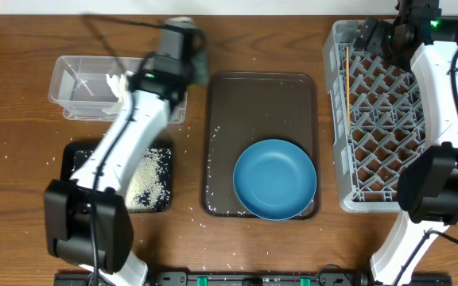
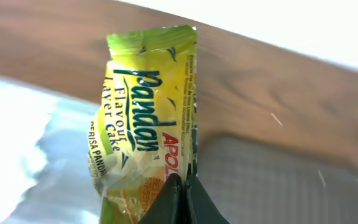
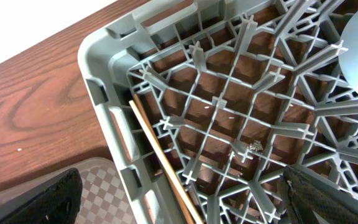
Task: Sort waste into correct bins and load items into the dishwasher rack
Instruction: 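Carry the yellow packet over the clear bin and release it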
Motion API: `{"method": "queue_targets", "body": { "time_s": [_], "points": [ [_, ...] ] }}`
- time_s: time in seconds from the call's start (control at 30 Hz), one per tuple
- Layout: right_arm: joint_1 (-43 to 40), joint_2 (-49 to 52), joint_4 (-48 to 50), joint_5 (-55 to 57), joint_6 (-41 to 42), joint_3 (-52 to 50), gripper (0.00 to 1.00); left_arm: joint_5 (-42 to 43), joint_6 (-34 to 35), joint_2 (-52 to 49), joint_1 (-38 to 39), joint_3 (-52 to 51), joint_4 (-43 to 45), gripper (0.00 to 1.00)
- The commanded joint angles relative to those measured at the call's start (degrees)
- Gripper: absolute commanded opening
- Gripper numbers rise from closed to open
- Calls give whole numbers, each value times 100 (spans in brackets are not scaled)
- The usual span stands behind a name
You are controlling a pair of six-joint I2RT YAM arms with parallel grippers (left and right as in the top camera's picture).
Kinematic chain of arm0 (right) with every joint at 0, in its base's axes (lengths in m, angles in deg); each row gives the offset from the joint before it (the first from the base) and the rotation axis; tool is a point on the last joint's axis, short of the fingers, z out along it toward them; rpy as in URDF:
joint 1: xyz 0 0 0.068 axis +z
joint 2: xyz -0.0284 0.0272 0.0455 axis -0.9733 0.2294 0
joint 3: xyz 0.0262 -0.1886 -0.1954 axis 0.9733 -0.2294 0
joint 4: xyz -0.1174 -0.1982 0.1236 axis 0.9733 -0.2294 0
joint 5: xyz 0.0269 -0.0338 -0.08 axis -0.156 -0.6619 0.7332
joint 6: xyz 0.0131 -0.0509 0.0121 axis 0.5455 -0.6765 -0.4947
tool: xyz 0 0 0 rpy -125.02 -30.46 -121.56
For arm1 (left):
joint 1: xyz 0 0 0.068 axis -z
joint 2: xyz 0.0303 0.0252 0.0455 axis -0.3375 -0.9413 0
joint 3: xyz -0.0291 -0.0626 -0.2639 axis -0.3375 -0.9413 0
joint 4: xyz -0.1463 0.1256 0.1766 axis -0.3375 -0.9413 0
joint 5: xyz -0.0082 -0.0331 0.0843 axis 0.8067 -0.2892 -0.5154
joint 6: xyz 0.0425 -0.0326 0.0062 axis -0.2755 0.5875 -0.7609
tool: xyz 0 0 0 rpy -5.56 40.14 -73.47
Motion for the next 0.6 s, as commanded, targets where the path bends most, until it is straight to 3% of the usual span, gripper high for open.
{"method": "queue_targets", "body": {
  "time_s": [0.0,0.13,0.2,0.27,0.33,0.57],
  "points": [
    [-13,20,-7,9,68,-4,99,-393,1827,105,-479,66,-61,6],
    [-9,20,-7,9,68,-4,99,-389,2538,105,-859,39,-133,8],
    [-9,20,-7,9,68,-4,99,-389,2734,105,-977,37,-219,16],
    [-4,20,-7,9,66,-4,99,-389,2739,105,-1032,35,-254,42],
    [2,20,-7,9,68,-4,99,-391,2736,105,-1064,35,-278,57],
    [2,20,-7,9,68,-4,99,-393,2682,197,-1196,35,-391,62]
  ]
}}
